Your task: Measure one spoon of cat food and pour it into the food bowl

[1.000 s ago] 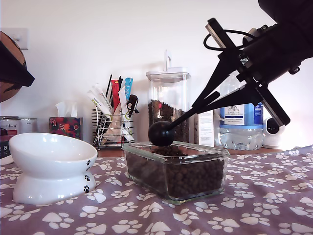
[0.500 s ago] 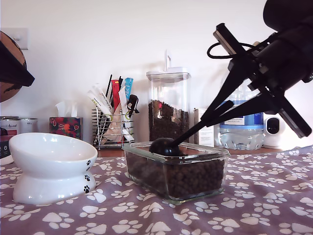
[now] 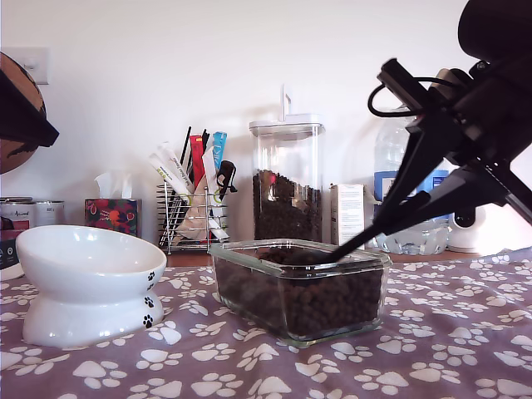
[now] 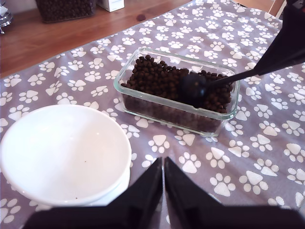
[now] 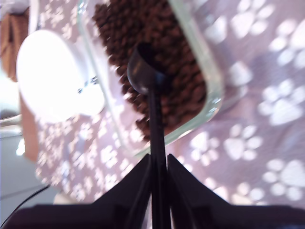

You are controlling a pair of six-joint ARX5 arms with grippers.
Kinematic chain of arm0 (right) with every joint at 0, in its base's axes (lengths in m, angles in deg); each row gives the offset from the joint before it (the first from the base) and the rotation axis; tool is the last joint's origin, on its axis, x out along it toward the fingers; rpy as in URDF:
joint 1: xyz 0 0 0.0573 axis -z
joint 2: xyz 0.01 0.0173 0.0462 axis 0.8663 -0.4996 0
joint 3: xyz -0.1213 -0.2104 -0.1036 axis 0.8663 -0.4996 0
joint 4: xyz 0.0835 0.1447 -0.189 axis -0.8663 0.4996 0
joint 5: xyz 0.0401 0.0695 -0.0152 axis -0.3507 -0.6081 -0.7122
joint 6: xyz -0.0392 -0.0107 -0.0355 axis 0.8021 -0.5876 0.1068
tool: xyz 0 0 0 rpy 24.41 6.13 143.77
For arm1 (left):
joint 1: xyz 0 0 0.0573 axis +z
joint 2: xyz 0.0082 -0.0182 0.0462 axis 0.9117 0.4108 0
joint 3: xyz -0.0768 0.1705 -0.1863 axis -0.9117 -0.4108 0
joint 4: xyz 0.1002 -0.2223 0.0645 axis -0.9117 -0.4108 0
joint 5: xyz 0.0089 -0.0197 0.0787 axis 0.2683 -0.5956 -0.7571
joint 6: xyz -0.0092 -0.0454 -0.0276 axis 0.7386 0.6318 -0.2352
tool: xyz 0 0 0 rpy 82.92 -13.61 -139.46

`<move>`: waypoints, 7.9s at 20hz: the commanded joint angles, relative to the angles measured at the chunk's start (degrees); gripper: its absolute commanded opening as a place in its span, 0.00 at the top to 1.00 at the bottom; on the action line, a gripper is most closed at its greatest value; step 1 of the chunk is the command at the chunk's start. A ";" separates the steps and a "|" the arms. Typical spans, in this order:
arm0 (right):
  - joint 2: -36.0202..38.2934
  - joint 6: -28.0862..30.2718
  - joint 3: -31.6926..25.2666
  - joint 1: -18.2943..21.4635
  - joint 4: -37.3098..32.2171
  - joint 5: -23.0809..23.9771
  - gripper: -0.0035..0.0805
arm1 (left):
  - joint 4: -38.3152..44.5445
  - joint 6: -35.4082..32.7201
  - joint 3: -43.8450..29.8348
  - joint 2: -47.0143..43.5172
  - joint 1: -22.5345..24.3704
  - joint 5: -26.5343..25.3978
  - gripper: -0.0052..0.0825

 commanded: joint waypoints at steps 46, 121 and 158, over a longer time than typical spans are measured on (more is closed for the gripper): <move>-0.48 37.09 5.92 -14.47 10.12 36.79 0.97 | 0.59 -0.02 -0.87 0.15 0.02 -0.11 0.96; -11.85 87.58 19.89 -38.97 -5.35 51.78 0.97 | 0.57 -0.02 -0.87 0.15 0.04 -0.11 0.96; -23.30 154.48 29.09 -37.81 -16.50 50.97 0.97 | 0.59 -0.02 -0.87 0.15 0.04 -0.11 0.96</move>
